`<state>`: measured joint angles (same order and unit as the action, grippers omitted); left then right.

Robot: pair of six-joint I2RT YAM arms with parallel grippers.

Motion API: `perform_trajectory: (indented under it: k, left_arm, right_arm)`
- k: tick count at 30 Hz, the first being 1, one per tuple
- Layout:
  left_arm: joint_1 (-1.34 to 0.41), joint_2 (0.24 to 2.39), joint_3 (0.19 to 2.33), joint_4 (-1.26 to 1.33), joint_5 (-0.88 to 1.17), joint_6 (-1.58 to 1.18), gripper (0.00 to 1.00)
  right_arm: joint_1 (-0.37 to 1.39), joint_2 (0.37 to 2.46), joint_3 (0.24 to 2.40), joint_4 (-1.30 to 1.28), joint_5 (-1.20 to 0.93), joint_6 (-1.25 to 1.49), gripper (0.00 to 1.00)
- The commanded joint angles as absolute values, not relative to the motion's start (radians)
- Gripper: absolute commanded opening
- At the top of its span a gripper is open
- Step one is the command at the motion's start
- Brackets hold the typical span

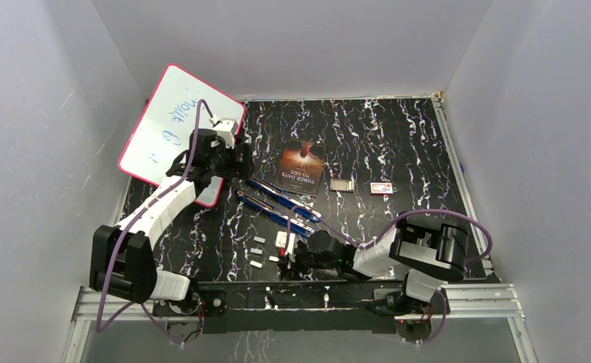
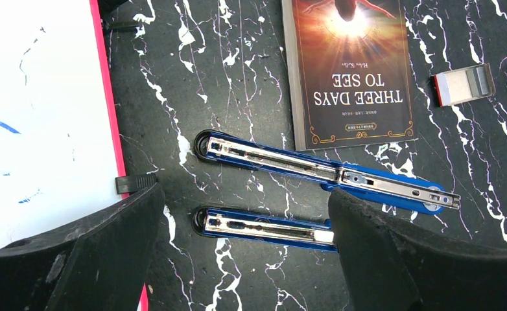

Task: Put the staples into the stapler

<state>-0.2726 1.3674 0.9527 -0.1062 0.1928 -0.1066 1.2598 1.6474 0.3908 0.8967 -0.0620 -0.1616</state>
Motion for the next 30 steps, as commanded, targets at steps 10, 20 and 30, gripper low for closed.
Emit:
perform_trajectory:
  k: [10,20,30]
  left_arm:
    - [-0.278,1.361,0.962,-0.115,0.187,-0.094,0.97]
    - [-0.278,1.361,0.961,-0.115,0.19,-0.092,0.97]
    - [-0.283,1.405,0.959,-0.112,0.251,-0.081,0.97]
  right_arm:
    - [1.259,1.476,0.489,0.681,-0.053,-0.267,0.0]
    - [1.142,1.254,0.54,0.559,0.009,-0.259,0.0]
    - [0.883,1.325,0.743,0.197,-0.114,-0.081,0.0]
